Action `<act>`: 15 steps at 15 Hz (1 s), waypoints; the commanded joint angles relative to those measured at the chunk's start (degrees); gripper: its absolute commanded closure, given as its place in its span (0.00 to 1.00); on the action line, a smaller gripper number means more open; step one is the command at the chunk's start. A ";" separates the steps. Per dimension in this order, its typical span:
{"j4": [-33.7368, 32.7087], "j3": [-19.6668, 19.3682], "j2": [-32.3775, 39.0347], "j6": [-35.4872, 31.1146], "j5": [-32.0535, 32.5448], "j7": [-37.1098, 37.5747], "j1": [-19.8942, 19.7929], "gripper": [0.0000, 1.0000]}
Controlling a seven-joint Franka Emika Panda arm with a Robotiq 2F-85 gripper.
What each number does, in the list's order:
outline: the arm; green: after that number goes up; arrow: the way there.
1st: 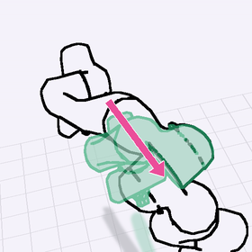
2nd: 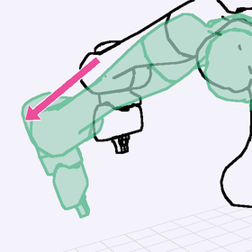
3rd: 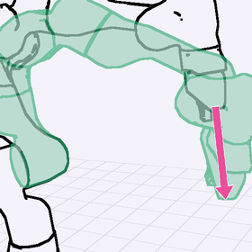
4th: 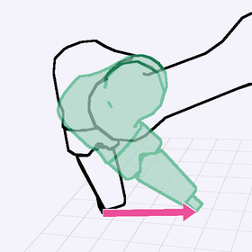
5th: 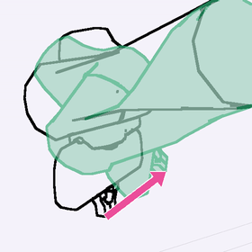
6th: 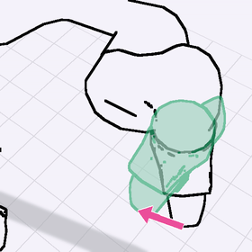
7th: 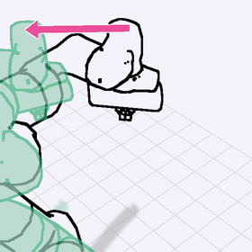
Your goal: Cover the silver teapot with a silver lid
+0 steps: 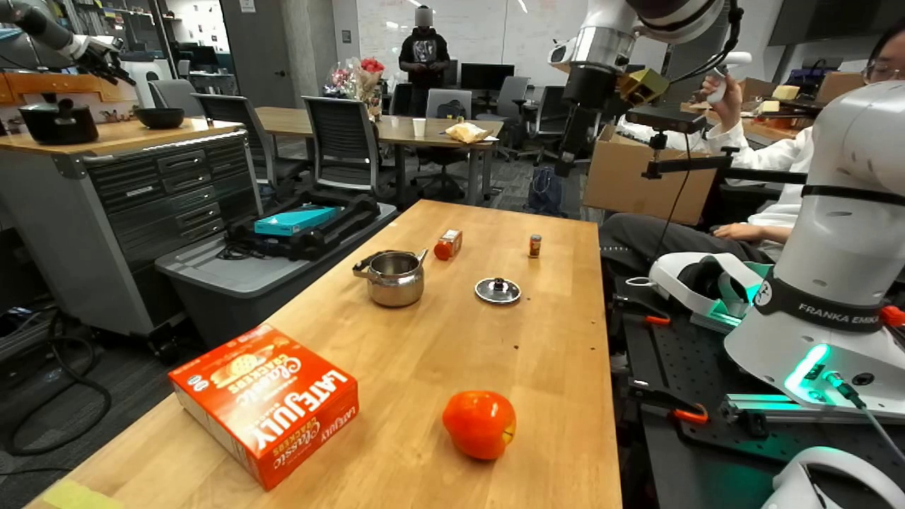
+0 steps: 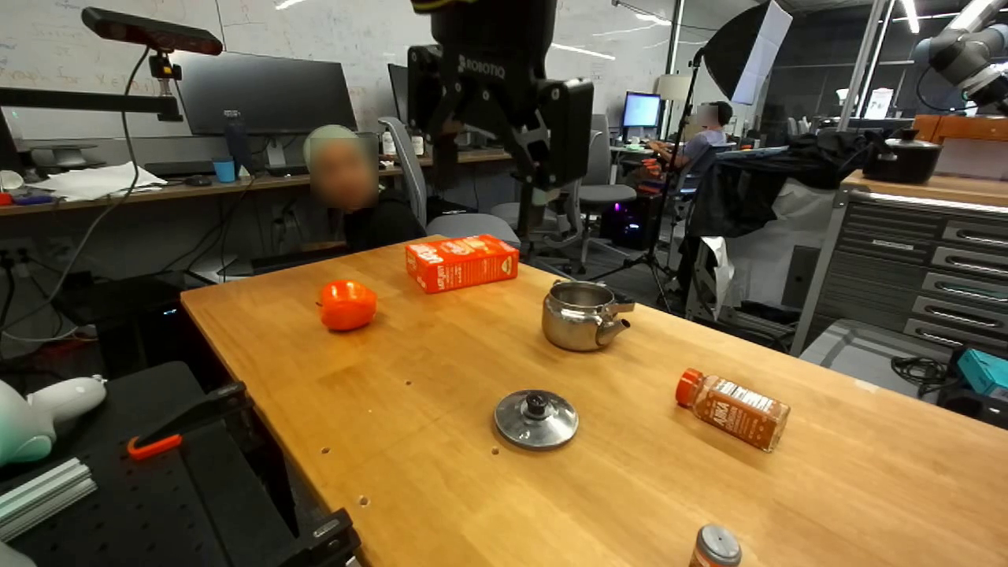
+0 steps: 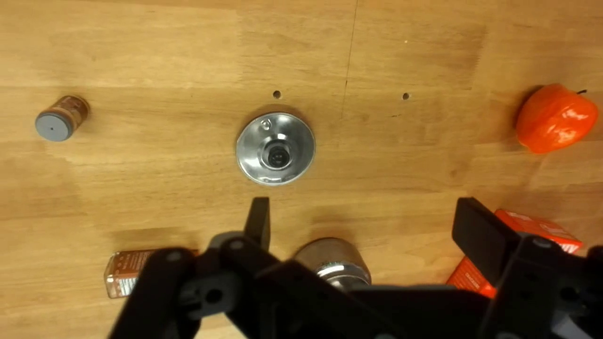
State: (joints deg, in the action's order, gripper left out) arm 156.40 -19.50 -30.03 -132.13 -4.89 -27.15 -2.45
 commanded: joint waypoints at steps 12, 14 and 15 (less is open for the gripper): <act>-0.72 2.20 19.21 -16.30 -0.58 -4.20 -0.14 0.00; -1.06 2.81 20.57 -17.13 -0.58 -4.21 -0.28 0.00; -1.31 3.19 21.22 -17.24 -0.63 -4.04 -0.24 0.00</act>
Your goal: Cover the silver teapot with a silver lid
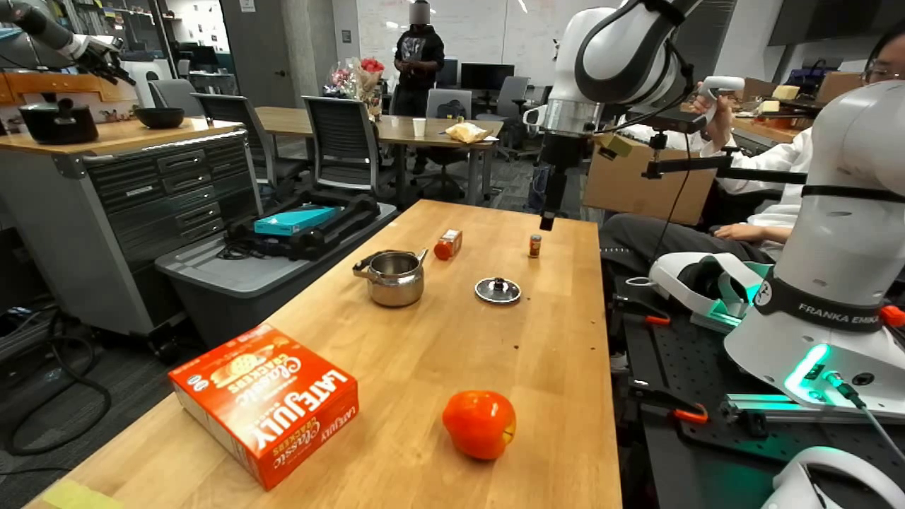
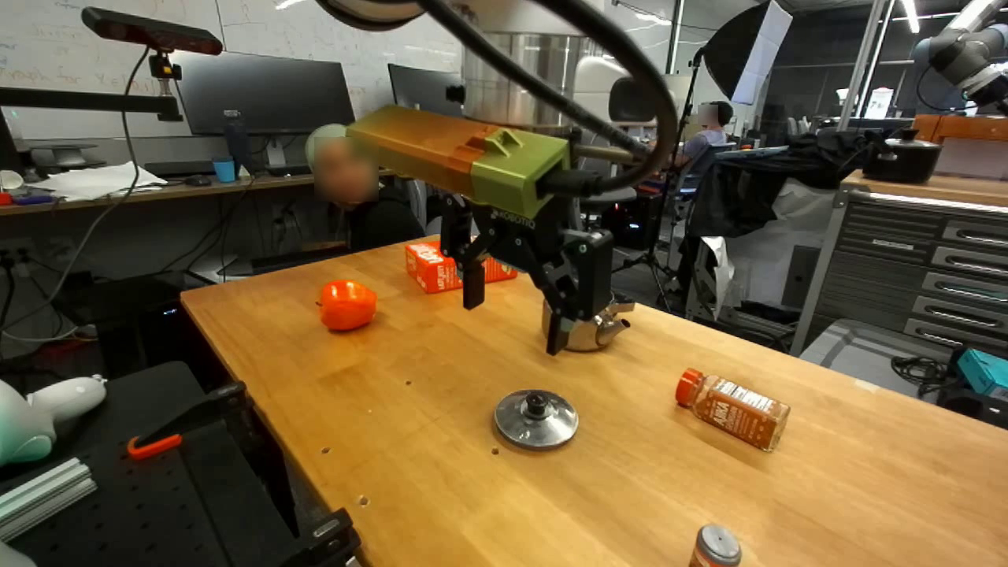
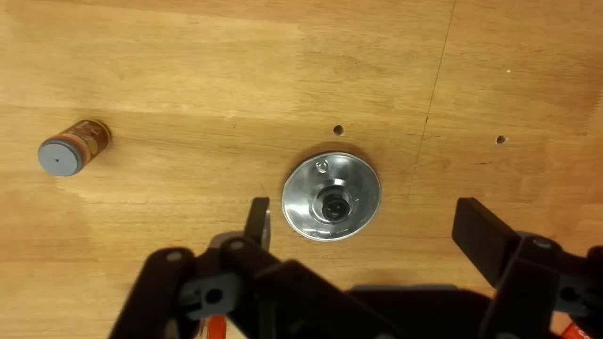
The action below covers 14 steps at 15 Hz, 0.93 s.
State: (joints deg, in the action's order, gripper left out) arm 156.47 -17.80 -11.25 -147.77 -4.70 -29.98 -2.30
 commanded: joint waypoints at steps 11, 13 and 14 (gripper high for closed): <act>-5.93 5.05 10.95 -8.79 -4.30 -0.77 -0.42 0.00; -7.13 5.94 13.52 -9.74 -6.06 -1.56 -0.75 0.00; -7.73 6.59 14.71 -9.77 -6.97 -1.94 -1.07 0.00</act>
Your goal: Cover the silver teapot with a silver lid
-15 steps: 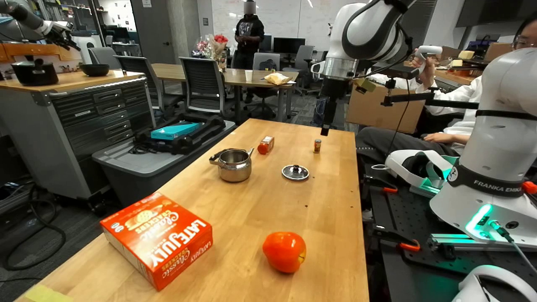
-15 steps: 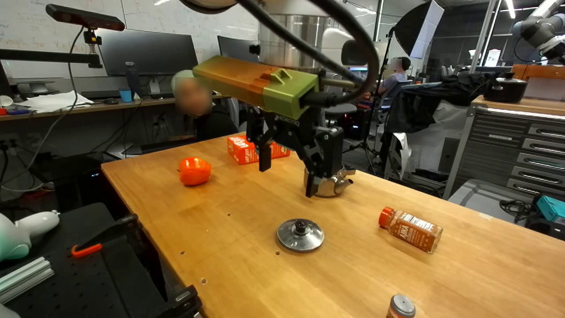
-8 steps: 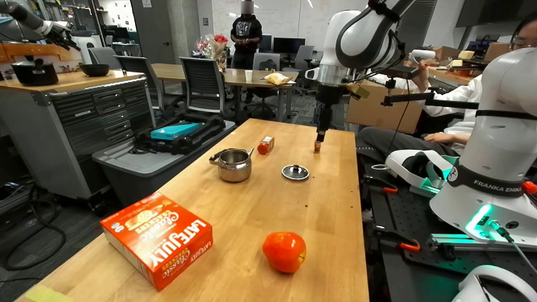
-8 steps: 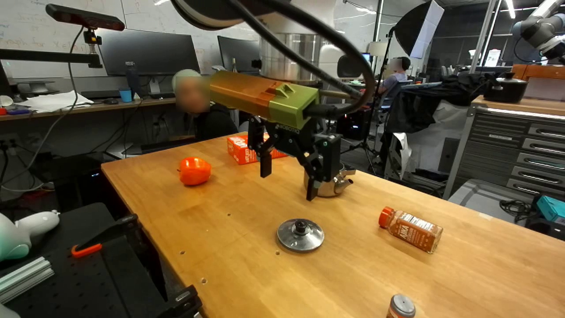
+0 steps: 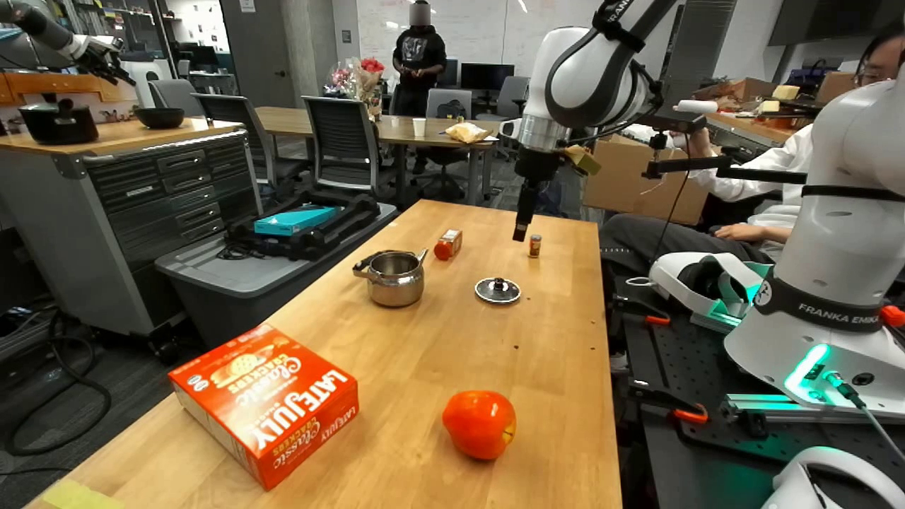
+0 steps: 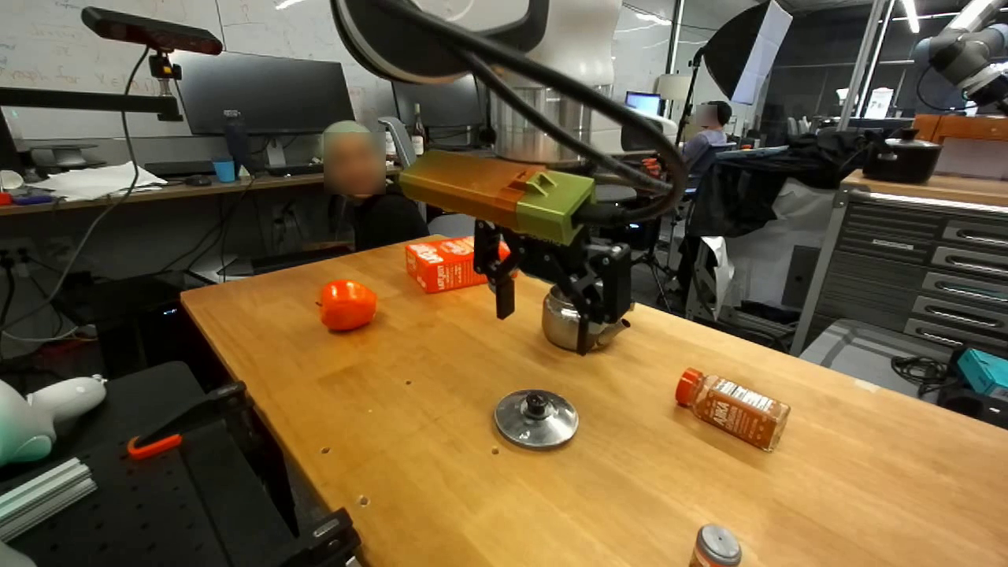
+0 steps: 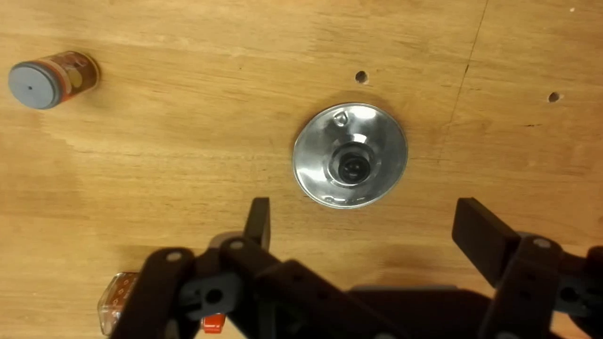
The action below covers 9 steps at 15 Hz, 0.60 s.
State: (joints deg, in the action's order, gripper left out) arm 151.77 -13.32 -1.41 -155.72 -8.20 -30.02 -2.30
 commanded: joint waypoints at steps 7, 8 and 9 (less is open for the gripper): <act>-6.39 7.87 10.85 -2.20 -7.60 -4.08 -5.10 0.00; -6.74 8.46 11.45 -2.26 -7.40 -3.94 -5.72 0.00; -7.10 8.96 12.05 -2.23 -7.14 -3.83 -6.34 0.00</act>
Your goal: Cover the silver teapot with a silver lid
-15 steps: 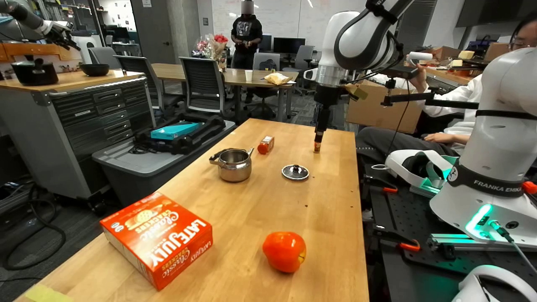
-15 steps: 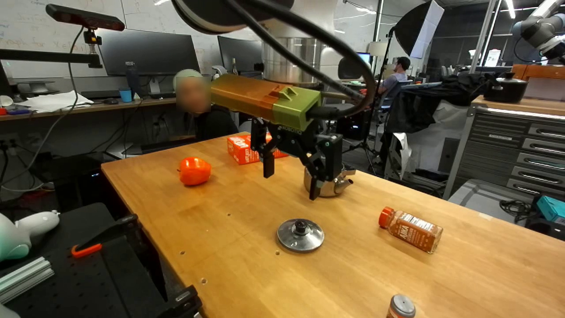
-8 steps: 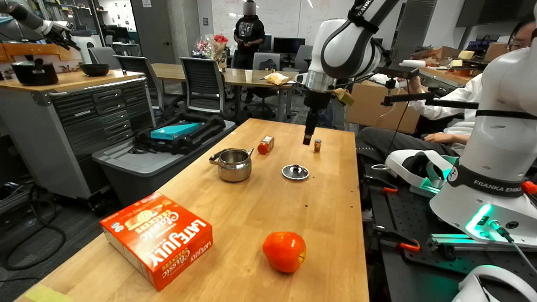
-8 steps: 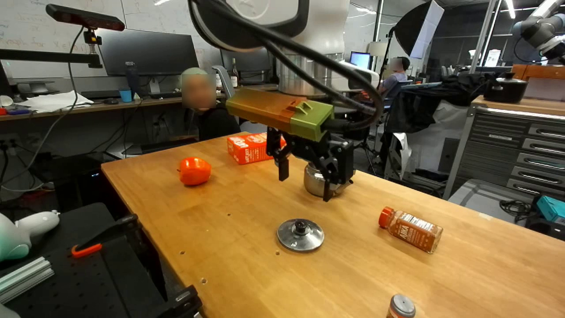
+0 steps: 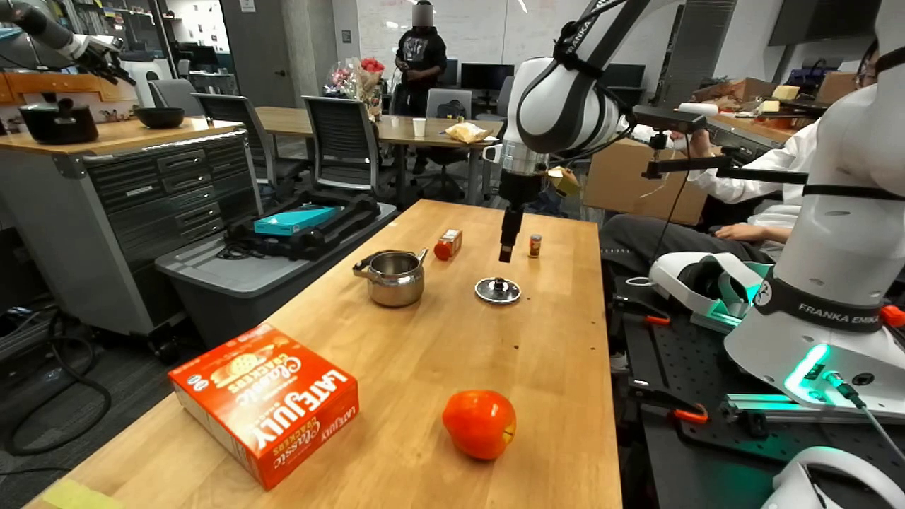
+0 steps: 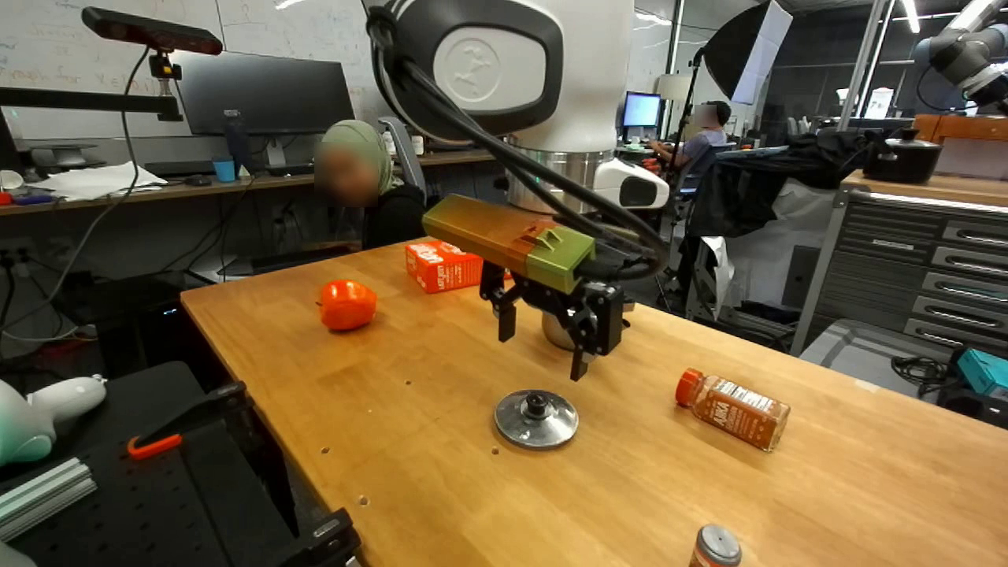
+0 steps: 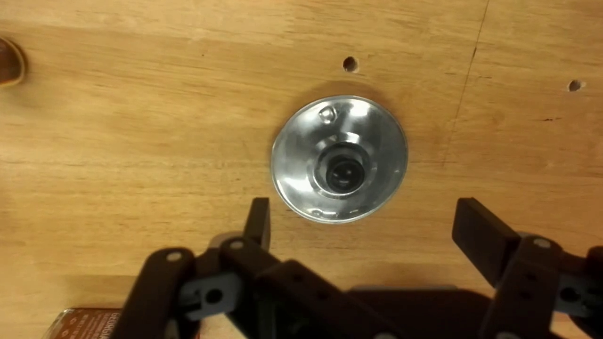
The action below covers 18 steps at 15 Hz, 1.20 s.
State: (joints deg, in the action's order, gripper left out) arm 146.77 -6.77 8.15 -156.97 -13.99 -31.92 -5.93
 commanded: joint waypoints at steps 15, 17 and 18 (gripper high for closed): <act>-5.80 7.79 9.14 0.26 -0.33 -1.97 -8.30 0.00; -6.25 8.52 9.81 0.13 -0.29 -2.00 -8.75 0.00; -6.47 8.84 10.18 0.05 -0.26 -1.96 -8.91 0.00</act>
State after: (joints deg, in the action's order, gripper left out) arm 142.38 0.23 16.41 -156.96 -13.85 -32.41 -12.99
